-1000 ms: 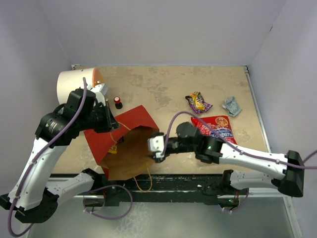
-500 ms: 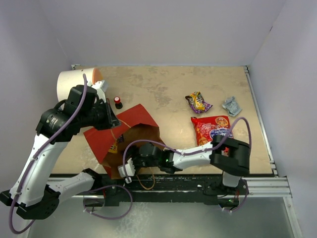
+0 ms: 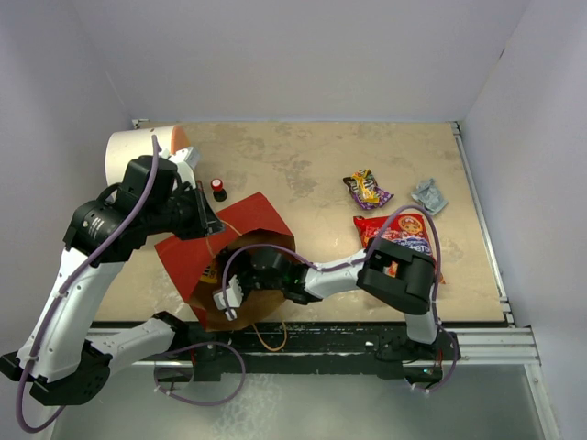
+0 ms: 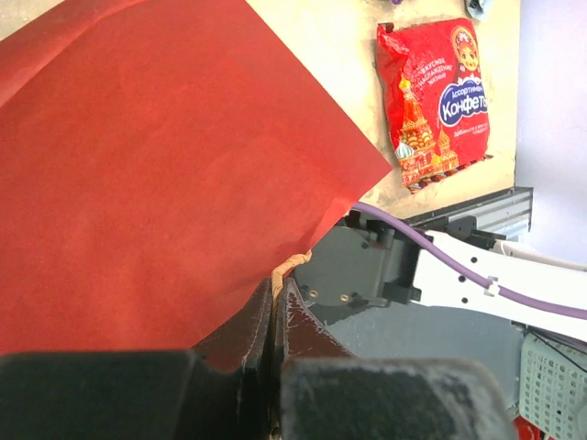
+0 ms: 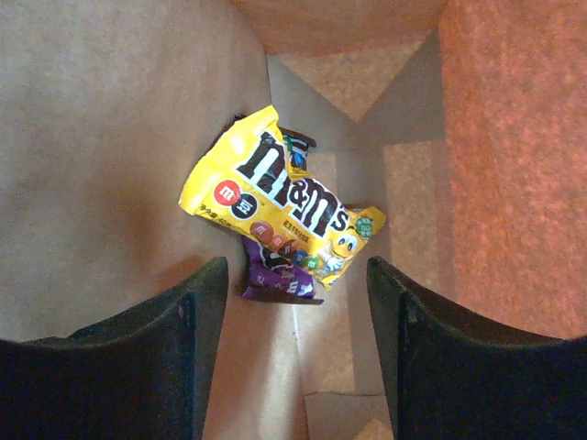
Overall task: Take the snacks out of the paper bag
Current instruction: Take out the snack from the paper bag.
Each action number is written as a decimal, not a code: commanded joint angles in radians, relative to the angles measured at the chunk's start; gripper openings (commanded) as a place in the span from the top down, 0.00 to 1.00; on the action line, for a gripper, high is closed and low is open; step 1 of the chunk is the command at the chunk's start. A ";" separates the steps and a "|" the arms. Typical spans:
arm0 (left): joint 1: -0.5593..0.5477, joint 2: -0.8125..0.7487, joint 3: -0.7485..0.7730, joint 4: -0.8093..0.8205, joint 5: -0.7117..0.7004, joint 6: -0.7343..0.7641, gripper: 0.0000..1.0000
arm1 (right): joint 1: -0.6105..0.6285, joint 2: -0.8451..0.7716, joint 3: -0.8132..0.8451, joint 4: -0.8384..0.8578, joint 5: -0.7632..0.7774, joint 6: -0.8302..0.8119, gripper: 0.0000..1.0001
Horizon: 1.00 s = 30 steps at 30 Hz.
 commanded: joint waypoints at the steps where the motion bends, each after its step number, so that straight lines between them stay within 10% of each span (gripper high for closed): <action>1: 0.009 0.013 0.036 0.031 0.049 -0.020 1.00 | 0.000 0.042 0.084 0.003 -0.036 -0.118 0.35; 17: 0.009 0.036 0.014 0.099 0.142 -0.074 1.00 | -0.013 0.211 0.251 -0.005 -0.090 -0.247 0.36; 30: 0.009 -0.019 -0.044 0.076 0.108 -0.119 1.00 | -0.049 0.230 0.269 0.075 -0.109 -0.128 0.76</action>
